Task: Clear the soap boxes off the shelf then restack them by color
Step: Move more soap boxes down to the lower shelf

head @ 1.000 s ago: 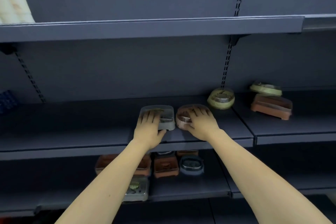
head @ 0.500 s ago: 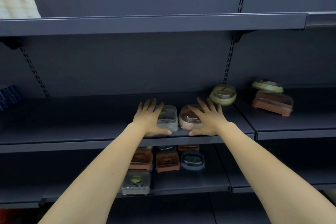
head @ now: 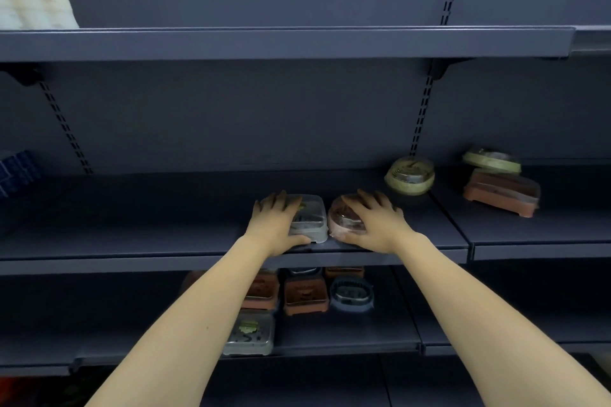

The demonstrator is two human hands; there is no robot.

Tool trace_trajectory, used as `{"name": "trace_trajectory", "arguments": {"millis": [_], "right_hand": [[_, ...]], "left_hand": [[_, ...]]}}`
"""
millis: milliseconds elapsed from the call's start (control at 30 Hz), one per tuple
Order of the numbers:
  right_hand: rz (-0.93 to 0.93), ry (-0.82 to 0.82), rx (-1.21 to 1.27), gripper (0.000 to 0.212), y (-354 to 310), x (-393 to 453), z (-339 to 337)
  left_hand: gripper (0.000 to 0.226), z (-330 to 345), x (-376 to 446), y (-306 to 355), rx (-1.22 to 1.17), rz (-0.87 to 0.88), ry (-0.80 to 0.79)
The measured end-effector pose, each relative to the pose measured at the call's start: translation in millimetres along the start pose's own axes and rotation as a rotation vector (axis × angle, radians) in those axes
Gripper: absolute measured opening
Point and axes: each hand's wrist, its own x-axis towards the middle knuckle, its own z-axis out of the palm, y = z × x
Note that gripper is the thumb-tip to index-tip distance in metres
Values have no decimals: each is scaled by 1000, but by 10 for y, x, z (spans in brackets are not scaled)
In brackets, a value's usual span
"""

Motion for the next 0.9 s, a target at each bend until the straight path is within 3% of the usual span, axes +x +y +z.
{"name": "trace_trajectory", "arguments": {"millis": [467,733,900], "right_hand": [[-59,188,-170,87,-250,-595,9],[-133,327,-154,83,-203,-1153,455],[-126,308,-173,82,-154,-1395,809]], "left_hand": [[88,21,-709,202,106,29,44],[87,314,-1220,316,115,92,136],[87,583,-1438,436,107,124,52]]}}
